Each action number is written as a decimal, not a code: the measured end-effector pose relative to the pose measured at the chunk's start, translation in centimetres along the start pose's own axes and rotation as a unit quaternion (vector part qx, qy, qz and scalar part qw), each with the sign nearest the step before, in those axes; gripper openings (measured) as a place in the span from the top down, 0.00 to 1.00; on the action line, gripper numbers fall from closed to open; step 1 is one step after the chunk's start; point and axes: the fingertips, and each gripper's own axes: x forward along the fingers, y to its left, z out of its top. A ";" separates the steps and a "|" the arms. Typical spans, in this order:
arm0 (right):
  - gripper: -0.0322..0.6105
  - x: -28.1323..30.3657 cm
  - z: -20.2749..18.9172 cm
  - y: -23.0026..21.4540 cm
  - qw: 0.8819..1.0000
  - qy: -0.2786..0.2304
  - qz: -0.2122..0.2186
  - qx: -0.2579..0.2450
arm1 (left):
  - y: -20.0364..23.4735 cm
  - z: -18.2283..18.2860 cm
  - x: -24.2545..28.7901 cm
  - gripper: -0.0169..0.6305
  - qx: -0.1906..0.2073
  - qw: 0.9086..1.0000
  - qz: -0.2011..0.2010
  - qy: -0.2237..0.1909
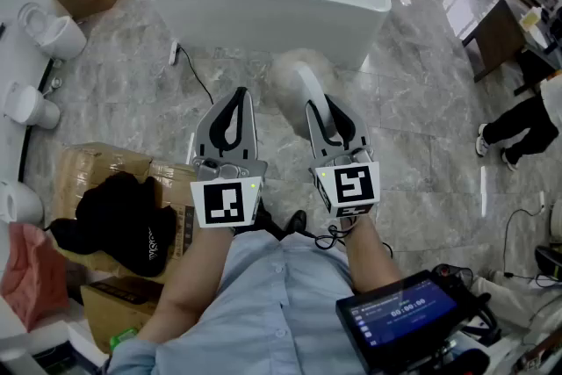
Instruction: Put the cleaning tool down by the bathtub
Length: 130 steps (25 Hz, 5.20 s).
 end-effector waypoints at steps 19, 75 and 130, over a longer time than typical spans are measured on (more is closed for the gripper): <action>0.79 1.1 -2.9 -2.5 1.000 0.025 -0.011 0.013 | 0.8 -3.4 0.9 0.95 -0.010 0.999 0.024 0.032; 0.79 49.0 -5.5 -20.2 0.998 0.065 -0.018 0.018 | 22.6 -20.6 44.1 0.95 -0.016 0.997 0.024 0.076; 0.79 77.0 -12.3 -21.0 0.984 0.128 0.126 -0.008 | 37.9 -36.1 61.6 0.95 -0.021 0.984 0.089 0.155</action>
